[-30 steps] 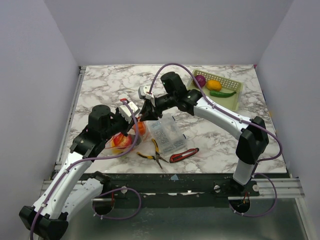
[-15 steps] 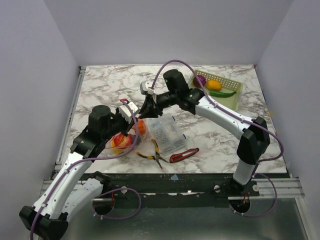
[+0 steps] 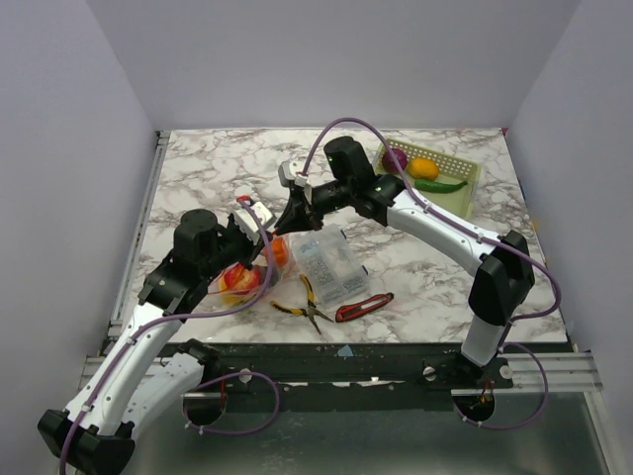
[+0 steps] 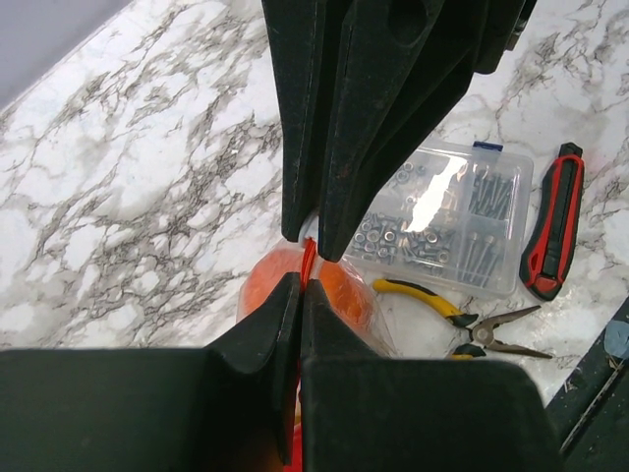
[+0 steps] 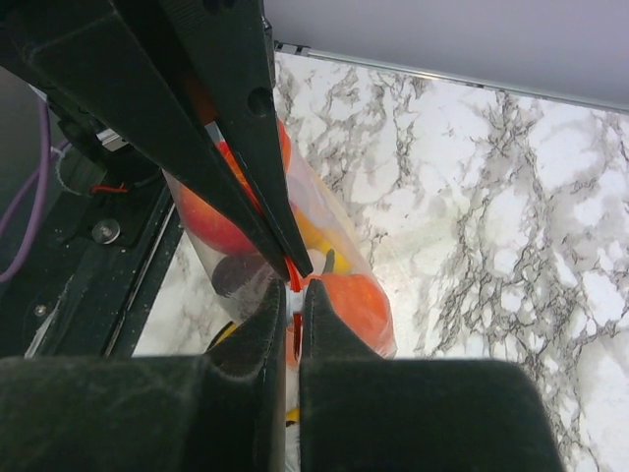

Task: Place the food in the zip-top bag and seal the zipper
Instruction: Zip the zipper food storage bag at the center of the board.

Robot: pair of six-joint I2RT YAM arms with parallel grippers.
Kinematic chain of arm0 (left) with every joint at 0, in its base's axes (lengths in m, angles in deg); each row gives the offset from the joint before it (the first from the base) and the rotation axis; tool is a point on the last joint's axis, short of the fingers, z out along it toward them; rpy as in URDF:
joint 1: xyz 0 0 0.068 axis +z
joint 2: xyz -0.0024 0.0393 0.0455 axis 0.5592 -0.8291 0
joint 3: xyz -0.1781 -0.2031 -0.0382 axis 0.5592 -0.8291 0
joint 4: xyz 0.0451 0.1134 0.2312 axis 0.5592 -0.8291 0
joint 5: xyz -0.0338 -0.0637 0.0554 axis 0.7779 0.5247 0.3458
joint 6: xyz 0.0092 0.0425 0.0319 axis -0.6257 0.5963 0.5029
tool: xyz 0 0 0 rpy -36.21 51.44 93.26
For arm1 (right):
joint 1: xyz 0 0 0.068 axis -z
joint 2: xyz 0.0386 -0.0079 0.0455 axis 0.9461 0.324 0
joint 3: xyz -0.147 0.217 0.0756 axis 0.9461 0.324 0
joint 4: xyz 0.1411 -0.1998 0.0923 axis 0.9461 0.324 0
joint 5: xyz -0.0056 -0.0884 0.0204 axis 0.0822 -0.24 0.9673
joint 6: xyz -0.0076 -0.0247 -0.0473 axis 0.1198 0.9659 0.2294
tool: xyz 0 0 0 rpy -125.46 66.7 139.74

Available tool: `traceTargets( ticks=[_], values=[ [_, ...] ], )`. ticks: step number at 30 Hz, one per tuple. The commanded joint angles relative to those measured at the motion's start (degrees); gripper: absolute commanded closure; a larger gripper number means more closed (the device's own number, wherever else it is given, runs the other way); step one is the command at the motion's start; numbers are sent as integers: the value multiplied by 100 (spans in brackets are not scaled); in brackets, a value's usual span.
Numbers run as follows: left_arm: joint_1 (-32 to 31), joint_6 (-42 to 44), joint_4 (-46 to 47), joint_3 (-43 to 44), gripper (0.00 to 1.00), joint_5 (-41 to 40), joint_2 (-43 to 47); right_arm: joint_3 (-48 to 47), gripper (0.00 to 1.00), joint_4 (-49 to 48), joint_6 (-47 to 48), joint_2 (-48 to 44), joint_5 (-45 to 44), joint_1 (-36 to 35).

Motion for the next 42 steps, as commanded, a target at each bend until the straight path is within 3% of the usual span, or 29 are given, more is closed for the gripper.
traceTargets(
  ticks=[1, 9, 15, 20, 26, 34, 42],
  values=[
    [-22, -51, 511, -127, 100, 172, 118, 99, 100, -386, -306, 17, 409, -53],
    [-23, 53, 874, -438, 100, 414, 475, 49, 98, -649, -489, 237, 1048, -264],
    [-19, 12, 1030, -541, 100, 433, 495, -72, 93, -225, -281, 342, 896, -286],
    [-23, 54, 841, -479, 100, 255, 435, 223, 72, -357, -748, -73, -236, -193],
    [-19, 28, 917, -570, 100, 284, 432, 919, 54, -353, -893, -825, -1789, -155],
    [-23, 36, 947, -599, 100, 275, 466, 784, 53, 291, -286, -987, -1877, -185],
    [-23, 45, 959, -612, 100, 308, 441, 114, 57, 675, -29, -535, -1787, -276]
  ],
)
